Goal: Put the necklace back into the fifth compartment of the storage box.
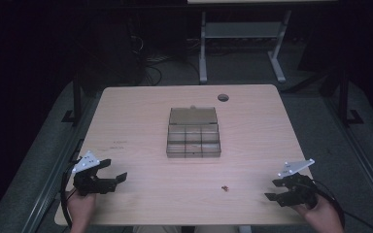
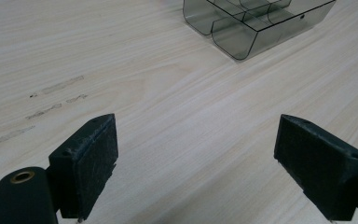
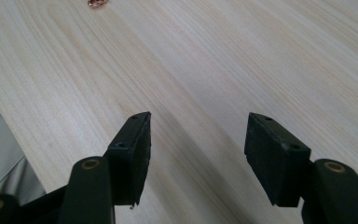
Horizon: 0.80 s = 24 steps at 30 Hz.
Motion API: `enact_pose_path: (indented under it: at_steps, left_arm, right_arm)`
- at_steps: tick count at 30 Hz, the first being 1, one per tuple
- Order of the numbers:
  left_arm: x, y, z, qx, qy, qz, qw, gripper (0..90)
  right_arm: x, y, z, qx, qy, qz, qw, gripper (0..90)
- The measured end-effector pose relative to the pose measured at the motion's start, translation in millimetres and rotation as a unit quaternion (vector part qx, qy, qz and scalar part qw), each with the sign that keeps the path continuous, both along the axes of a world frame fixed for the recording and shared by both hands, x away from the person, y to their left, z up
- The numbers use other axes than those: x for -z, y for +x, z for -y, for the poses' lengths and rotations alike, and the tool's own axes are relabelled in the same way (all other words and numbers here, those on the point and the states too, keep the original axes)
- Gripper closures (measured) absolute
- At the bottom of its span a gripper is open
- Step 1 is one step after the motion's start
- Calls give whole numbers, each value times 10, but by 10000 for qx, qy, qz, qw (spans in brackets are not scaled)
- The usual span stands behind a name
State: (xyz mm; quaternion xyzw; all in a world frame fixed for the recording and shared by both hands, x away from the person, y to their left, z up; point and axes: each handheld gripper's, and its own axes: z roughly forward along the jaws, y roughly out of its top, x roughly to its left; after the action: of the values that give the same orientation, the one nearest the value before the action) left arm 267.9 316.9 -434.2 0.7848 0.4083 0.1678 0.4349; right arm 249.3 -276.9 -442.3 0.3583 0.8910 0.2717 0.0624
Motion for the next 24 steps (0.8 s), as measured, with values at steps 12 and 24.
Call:
enact_pose_path:
  at_steps: [12, 24]
  left_arm:
    - [3, -12, 22, 58, 32, 8, 10000, 130]
    - [-4, -36, -8, 14, 27, 44, 10000, 130]
  right_arm:
    - [-66, -8, -167, -289, -124, 29, 9995, 381]
    - [-108, 46, -364, -594, -265, -48, 9979, 371]
